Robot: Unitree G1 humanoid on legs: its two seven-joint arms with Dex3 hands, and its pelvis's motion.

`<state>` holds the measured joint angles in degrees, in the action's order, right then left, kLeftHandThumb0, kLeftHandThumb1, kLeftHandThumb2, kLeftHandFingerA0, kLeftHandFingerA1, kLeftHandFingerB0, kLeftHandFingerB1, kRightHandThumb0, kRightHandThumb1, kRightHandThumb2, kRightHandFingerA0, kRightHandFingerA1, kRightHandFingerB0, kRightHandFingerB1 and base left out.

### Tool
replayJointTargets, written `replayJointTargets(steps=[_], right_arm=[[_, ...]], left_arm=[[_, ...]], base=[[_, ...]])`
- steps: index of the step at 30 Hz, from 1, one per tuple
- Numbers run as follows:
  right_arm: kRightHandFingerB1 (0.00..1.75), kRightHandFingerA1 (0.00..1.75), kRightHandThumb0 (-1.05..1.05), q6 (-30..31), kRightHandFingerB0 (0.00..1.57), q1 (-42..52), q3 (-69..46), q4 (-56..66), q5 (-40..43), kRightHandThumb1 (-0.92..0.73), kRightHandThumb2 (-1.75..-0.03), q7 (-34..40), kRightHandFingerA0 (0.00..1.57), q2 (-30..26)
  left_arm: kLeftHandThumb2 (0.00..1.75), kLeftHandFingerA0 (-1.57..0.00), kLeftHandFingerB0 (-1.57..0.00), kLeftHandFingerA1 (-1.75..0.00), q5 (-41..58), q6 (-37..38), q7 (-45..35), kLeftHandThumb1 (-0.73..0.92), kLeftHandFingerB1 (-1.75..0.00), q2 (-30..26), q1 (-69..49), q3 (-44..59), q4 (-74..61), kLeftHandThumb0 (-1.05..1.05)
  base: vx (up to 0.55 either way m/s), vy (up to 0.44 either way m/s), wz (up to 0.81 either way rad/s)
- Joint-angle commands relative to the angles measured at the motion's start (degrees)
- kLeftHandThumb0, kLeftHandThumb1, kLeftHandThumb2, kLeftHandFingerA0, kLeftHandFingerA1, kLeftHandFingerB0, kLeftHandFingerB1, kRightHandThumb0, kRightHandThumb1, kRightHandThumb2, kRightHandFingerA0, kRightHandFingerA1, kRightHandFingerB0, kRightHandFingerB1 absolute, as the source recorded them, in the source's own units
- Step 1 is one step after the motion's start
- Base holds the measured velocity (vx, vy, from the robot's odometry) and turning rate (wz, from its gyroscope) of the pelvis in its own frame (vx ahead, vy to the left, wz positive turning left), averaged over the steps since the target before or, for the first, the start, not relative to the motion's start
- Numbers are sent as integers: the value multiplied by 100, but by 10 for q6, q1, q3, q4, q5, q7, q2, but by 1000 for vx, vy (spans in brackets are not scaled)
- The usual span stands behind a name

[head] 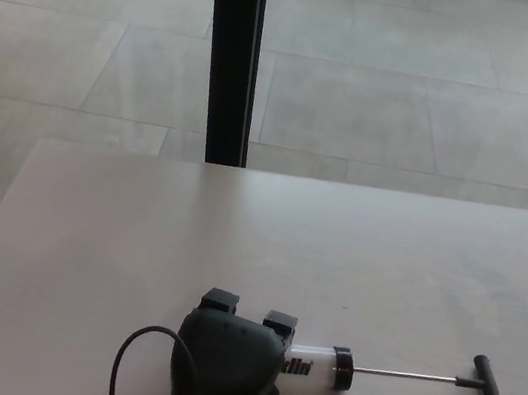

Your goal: The robot uses its left hand to lift the air pump kept on the middle of the desk and use the right hand to compress the handle

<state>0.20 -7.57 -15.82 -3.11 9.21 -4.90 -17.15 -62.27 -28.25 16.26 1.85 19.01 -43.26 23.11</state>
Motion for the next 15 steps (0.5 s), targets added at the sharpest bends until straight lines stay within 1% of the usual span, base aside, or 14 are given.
replayJointTargets(steps=[1, 2, 4, 5, 6, 7, 8, 9, 10, 11, 12, 13, 14, 15], right_arm=[[43, 63, -80, 3, 60, -6, -4, -5, -5, -90, -67, 11, 53, 6], [43, 61, -79, 2, 61, -5, -5, -7, -4, -90, -67, 12, 54, 7], [44, 61, -78, 1, 61, -3, -7, -7, -5, -90, -67, 15, 54, 10], [44, 61, -78, 2, 61, -1, -8, -4, -4, -91, -67, 15, 54, 11], [44, 60, -77, 3, 60, 0, -8, -3, -3, -90, -67, 14, 53, 11], [44, 60, -77, 3, 60, 1, -9, -2, -3, -90, -67, 12, 53, 11], [44, 59, -77, 2, 61, 1, -10, -4, -3, -91, -67, 13, 54, 12], [44, 60, -76, 3, 61, 1, -11, -4, -2, -91, -67, 13, 55, 12], [44, 61, -77, 4, 59, 2, -10, -2, -2, -91, -68, 13, 55, 13], [44, 61, -77, 6, 59, 2, -9, 0, -2, -91, -68, 11, 55, 14], [44, 60, -76, 9, 61, 0, -8, -1, -2, -90, -67, 12, 56, 14], [44, 60, -76, 15, 61, -2, -5, -2, -4, -90, -67, 14, 56, 15], [45, 60, -77, 15, 62, -6, -4, -7, -3, -90, -67, 13, 58, 17], [45, 60, -76, 17, 62, -6, -4, -6, -2, -90, -67, 14, 58, 18]], left_arm=[[76, -81, -77, -150, 10, -34, -36, 71, -86, -6, -34, -1, 53, -25], [76, -81, -75, -150, 7, -40, -44, 73, -83, -6, -36, -2, 55, -25], [74, -81, -77, -153, -1, -49, -46, 72, -83, -4, -36, -5, 65, -25], [75, -88, -77, -164, 13, -34, -37, 71, -96, -7, -42, 3, 66, -20], [73, -83, -72, -158, 20, -29, -43, 76, -86, -9, -44, 7, 67, -22], [73, -83, -72, -158, 22, -31, -57, 76, -86, -10, -42, 8, 68, -22], [75, -80, -72, -163, 25, -25, -50, 72, -82, -11, -44, 11, 69, -22], [77, -80, -73, -166, 27, -18, -45, 74, -94, -12, -45, 13, 70, -22], [78, -79, -76, -170, 34, -2, -36, 75, -100, -18, -48, 17, 67, -21], [78, -79, -76, -170, 42, 20, -25, 75, -100, -24, -52, 23, 64, -21], [87, -79, -73, -175, 45, 38, -7, 71, -122, -28, -56, 28, 59, -21], [87, -79, -73, -175, 51, 65, 21, 71, -122, -36, -62, 34, 51, -21], [89, -103, -67, -174, 52, 67, 19, 67, -127, -36, -63, 38, 42, -20], [95, -81, -65, -175, 58, 83, 31, 64, -140, -38, -65, 44, 38, -19]], base=[[0, 0, 0], [0, 0, 0], [0, 0, 0], [0, 0, 0], [0, 0, 0], [0, 0, 0], [0, 0, 0], [0, 0, 0], [0, 0, 0], [0, 0, 0], [0, 0, 0], [0, 0, 0], [0, 0, 0], [0, 0, 0]])
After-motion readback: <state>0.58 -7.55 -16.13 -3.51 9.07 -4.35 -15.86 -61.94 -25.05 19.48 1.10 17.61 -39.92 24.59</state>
